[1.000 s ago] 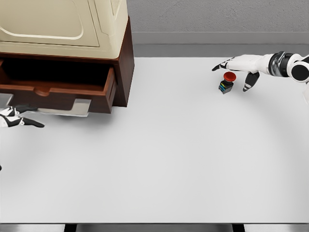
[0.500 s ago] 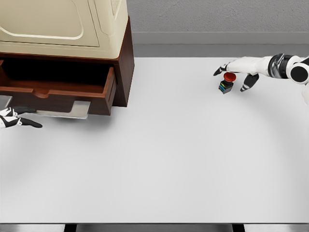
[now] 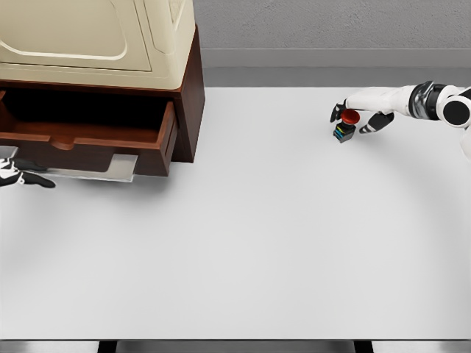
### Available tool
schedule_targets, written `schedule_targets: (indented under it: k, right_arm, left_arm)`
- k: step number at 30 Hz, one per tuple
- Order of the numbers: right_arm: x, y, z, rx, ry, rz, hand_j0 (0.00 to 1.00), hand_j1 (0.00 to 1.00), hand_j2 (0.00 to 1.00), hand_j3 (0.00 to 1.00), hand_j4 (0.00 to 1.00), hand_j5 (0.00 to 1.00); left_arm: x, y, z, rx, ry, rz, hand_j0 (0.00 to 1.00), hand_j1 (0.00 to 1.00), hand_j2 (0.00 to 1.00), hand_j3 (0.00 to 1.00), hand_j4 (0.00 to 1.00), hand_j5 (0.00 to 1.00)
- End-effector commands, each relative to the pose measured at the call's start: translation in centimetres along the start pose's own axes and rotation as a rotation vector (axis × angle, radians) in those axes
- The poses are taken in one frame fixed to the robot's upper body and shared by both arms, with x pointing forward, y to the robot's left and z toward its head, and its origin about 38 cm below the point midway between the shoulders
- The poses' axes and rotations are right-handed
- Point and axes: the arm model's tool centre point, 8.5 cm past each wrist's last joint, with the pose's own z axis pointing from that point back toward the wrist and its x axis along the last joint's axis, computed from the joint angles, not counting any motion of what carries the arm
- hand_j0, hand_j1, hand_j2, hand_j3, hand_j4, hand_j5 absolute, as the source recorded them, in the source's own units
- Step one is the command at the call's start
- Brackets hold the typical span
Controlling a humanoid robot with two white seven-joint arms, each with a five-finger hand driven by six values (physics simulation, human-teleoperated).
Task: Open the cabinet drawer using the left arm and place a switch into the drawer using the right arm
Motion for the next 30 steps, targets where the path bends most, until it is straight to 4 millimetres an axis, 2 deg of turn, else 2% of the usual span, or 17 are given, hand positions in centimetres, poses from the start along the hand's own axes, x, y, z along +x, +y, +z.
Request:
schedule_targets:
  k: [1, 5, 7, 13, 14, 18, 20, 21, 23, 27, 30]
  right_arm:
    - [-0.2, 0.1, 0.0, -0.001, 0.003, -0.012, 0.61, 0.61, 0.61, 0.61, 0.61, 0.61]
    - [-0.2, 0.1, 0.0, -0.002, 0.002, -0.013, 0.60, 0.60, 0.60, 0.60, 0.60, 0.60]
    - [-0.1, 0.1, 0.0, -0.003, 0.001, -0.014, 0.56, 0.56, 0.56, 0.56, 0.56, 0.56]
    - [0.2, 0.0, -0.3, -0.007, -0.007, -0.017, 0.49, 0.49, 0.49, 0.49, 0.49, 0.49]
    - [0.2, 0.0, -0.3, -0.007, -0.007, -0.017, 0.44, 0.44, 0.44, 0.44, 0.44, 0.44]
    - [0.2, -0.1, -0.3, -0.016, -0.014, -0.027, 0.43, 0.43, 0.43, 0.43, 0.43, 0.43]
    - [0.4, -0.5, -0.1, -0.043, -0.033, -0.053, 0.36, 0.36, 0.36, 0.36, 0.36, 0.36]
    - [0.4, -0.6, -0.1, -0.048, -0.036, -0.056, 0.35, 0.35, 0.35, 0.35, 0.35, 0.35]
    - [0.4, -1.0, 0.1, -0.062, -0.039, -0.054, 0.35, 0.35, 0.35, 0.35, 0.35, 0.35]
    - [0.1, -2.7, 1.1, -0.137, -0.042, -0.079, 0.35, 0.35, 0.35, 0.35, 0.35, 0.35]
    - [0.7, -3.3, 0.9, -0.166, -0.072, -0.099, 0.31, 0.31, 0.31, 0.31, 0.31, 0.31]
  left_arm:
    - [0.3, 0.8, 0.3, 0.030, -0.008, 0.005, 1.00, 1.00, 1.00, 1.00, 1.00, 1.00]
    - [0.9, 2.1, 1.0, 0.087, -0.036, 0.018, 1.00, 1.00, 1.00, 1.00, 1.00, 1.00]
    - [1.4, 3.0, 1.4, 0.125, -0.057, 0.027, 1.00, 1.00, 1.00, 1.00, 1.00, 1.00]
    - [2.4, 3.0, 1.6, 0.131, -0.084, 0.043, 1.00, 1.00, 1.00, 1.00, 1.00, 1.00]
    - [2.3, 2.9, 1.7, 0.129, -0.079, 0.045, 1.00, 1.00, 1.00, 1.00, 1.00, 1.00]
    - [2.5, 3.0, 2.8, 0.138, -0.060, 0.061, 1.00, 1.00, 1.00, 1.00, 1.00, 1.00]
    - [2.6, 2.9, 3.7, 0.137, -0.037, 0.064, 1.00, 1.00, 1.00, 1.00, 1.00, 1.00]
    - [2.8, 2.9, 3.8, 0.136, -0.041, 0.067, 1.00, 1.00, 1.00, 1.00, 1.00, 1.00]
    - [2.5, 2.1, 5.0, 0.119, 0.005, 0.088, 1.00, 1.00, 1.00, 1.00, 1.00, 1.00]
    - [1.5, -0.1, 4.6, 0.078, 0.017, 0.154, 1.00, 1.00, 1.00, 1.00, 1.00, 1.00]
    - [1.3, -0.7, 4.4, 0.066, 0.020, 0.169, 1.00, 1.00, 1.00, 1.00, 1.00, 1.00]
